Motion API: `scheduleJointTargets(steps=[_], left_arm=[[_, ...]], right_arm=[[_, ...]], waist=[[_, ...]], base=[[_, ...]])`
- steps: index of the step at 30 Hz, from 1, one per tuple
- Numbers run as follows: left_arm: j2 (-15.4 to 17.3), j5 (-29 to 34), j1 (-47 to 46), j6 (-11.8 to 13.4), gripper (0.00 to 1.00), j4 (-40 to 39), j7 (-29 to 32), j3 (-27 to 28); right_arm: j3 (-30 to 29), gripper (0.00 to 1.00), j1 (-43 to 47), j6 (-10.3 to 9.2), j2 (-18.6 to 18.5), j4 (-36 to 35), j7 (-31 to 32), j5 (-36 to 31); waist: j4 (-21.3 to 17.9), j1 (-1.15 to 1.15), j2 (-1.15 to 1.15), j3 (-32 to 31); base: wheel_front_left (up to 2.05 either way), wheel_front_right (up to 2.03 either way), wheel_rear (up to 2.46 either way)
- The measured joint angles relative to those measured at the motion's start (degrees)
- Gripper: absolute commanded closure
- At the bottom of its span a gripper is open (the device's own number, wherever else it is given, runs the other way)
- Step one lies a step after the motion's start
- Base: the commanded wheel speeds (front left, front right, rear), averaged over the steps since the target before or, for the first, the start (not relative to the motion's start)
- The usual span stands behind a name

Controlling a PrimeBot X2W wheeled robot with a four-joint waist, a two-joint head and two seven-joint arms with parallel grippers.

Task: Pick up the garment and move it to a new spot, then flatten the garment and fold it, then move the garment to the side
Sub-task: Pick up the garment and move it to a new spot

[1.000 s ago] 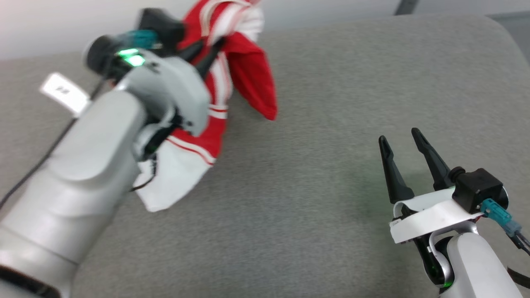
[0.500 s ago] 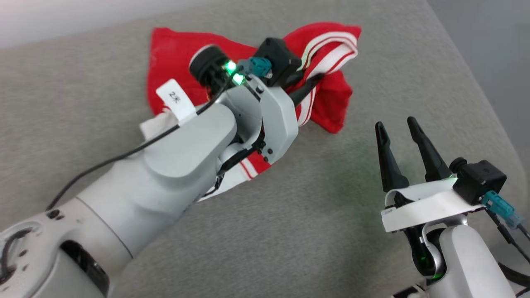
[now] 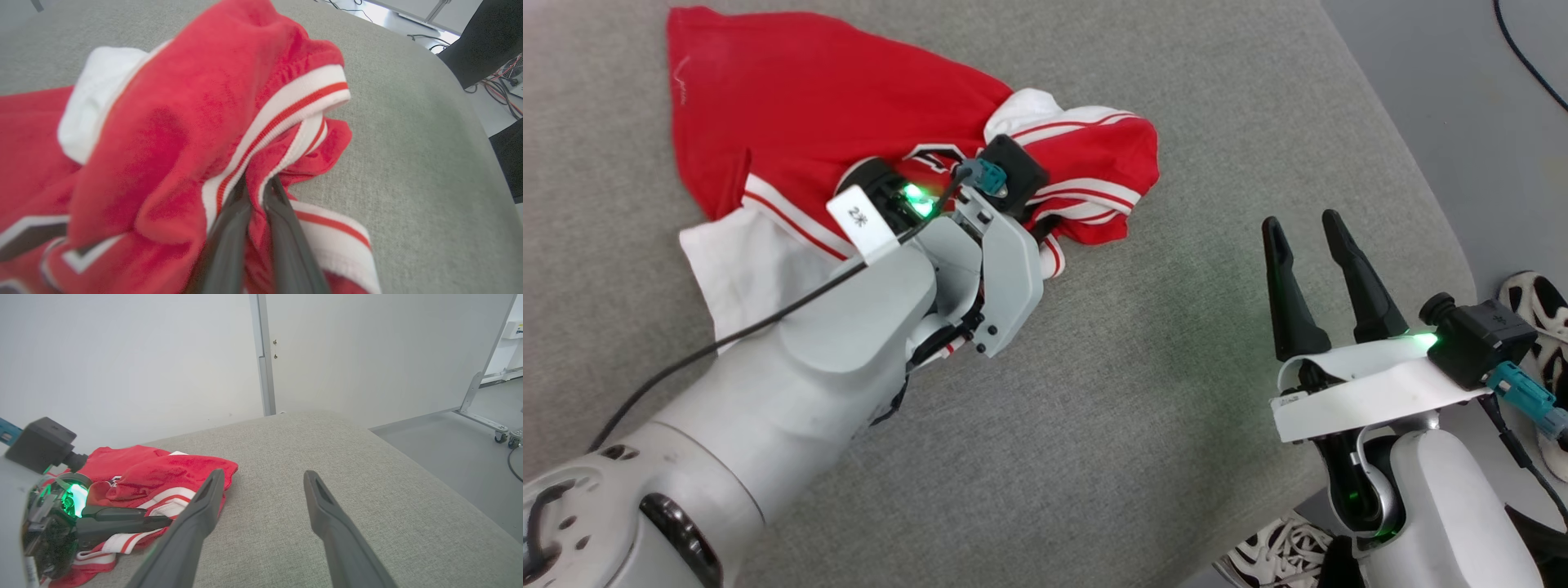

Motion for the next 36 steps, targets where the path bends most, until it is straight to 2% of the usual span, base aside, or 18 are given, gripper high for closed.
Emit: scheduleJointTargets(steps=[6,7,9,10,13,19,24,28,31,36], left_arm=[[0.44,0.69,-0.17,-0.21,0.98,1.23,0.98,0.44],[0.43,0.52,-0.18,-0.24,0.86,1.44,1.03,0.44],[0.47,0.2,-0.13,-0.25,0.45,1.54,1.23,0.42],[0.6,0.11,-0.05,-0.24,0.0,1.42,1.55,0.41],[1.08,-1.29,0.83,-0.23,0.0,-0.32,1.46,0.23],[1.88,-4.12,1.84,-0.16,0.0,-3.92,-5.09,-0.3],[1.16,-9.44,1.93,-0.13,0.0,-7.83,-12.48,-0.09],[1.42,-12.7,4.03,-0.13,0.0,-10.29,-15.97,-0.02],[2.88,-14.07,7.56,-0.13,0.0,-9.31,-18.09,0.38],[4.04,-16.18,15.92,-0.12,0.0,-6.32,-19.37,5.26]], right_arm=[[-0.71,0.0,-0.05,0.0,0.01,-0.31,0.0,0.35],[-0.76,0.0,-0.05,0.0,0.01,-0.29,0.0,0.35],[-0.67,0.0,-0.06,0.0,0.01,-0.19,-0.01,0.33],[-0.45,0.0,-0.07,0.0,0.01,-0.02,-0.01,0.3],[-0.35,0.0,-0.02,0.0,0.08,0.6,0.0,-0.79],[-2.13,0.0,1.24,0.0,0.1,1.59,0.0,-5.25],[-3.08,0.0,1.98,0.0,-0.19,2.15,0.0,-8.73],[-3.72,0.0,2.38,0.0,-1.78,2.54,0.0,-10.32],[-4.33,0.0,3.58,0.0,-2.98,2.96,0.0,-10.9],[-5.97,0.0,5.36,0.0,-5.3,3.44,0.0,-11.33]], waist=[[-1.13,0.0,0.0,1.36],[-1.16,0.0,0.0,1.31],[-1.15,0.0,0.0,0.98],[-1.14,0.0,0.0,0.73],[-0.9,0.0,0.0,-0.31],[2.52,0.0,0.0,-2.19],[7.1,0.0,0.0,-4.64],[11.05,0.0,0.0,-6.94],[13.93,0.0,0.0,-8.77],[18.68,0.0,0.0,-11.6]], base=[[0.0,0.0,0.0],[0.0,0.0,0.0],[0.0,0.0,0.0],[0.0,0.0,0.0],[0.0,0.0,0.0],[0.0,0.0,0.0],[0.0,0.0,0.0],[0.0,0.0,0.0],[0.0,0.0,0.0],[0.0,0.0,0.0]])
